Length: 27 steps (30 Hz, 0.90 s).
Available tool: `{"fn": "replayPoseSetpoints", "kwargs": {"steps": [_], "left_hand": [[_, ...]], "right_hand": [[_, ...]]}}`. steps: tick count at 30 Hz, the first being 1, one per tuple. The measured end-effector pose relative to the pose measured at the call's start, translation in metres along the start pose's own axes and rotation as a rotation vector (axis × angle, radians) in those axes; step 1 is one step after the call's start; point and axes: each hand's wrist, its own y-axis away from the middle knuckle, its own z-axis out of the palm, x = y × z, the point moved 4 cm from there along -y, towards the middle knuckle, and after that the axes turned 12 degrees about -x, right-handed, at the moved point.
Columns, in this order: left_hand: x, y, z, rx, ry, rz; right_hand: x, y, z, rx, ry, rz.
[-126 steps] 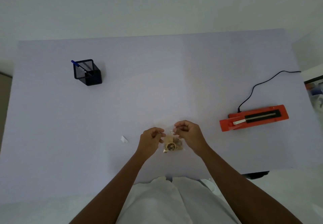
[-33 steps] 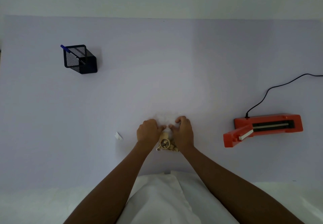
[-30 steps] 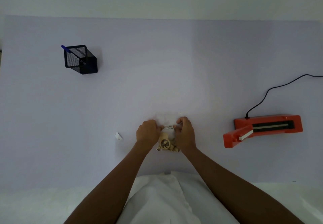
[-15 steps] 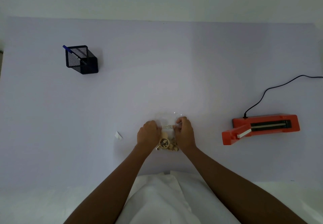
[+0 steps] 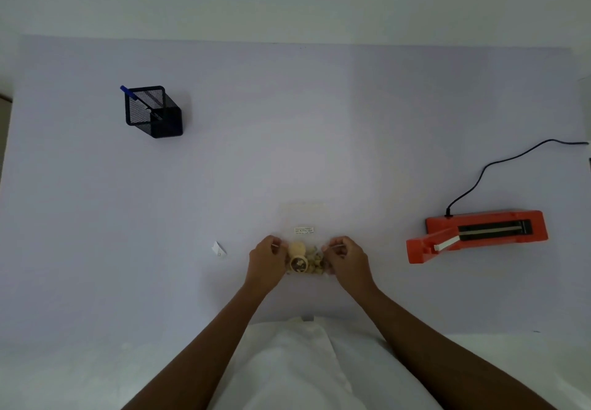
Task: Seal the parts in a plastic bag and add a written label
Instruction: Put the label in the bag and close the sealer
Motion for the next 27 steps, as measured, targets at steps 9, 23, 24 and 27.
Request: {"fn": "replayPoseSetpoints", "kwargs": {"steps": [9, 23, 24, 27], "left_hand": [[0.059, -0.058, -0.052, 0.154, 0.128, 0.044], [0.127, -0.129, -0.099, 0.215, 0.132, 0.098], [0.127, -0.13, -0.099, 0.211, 0.13, 0.095], [0.133, -0.119, -0.098, 0.22, 0.131, 0.076]], "right_hand": [[-0.079, -0.061, 0.001, 0.153, -0.076, -0.084], [-0.156, -0.143, 0.001, 0.236, -0.032, -0.12], [-0.156, -0.144, 0.001, 0.223, -0.027, -0.108], [-0.157, -0.141, 0.0, 0.22, 0.022, -0.099]]}}
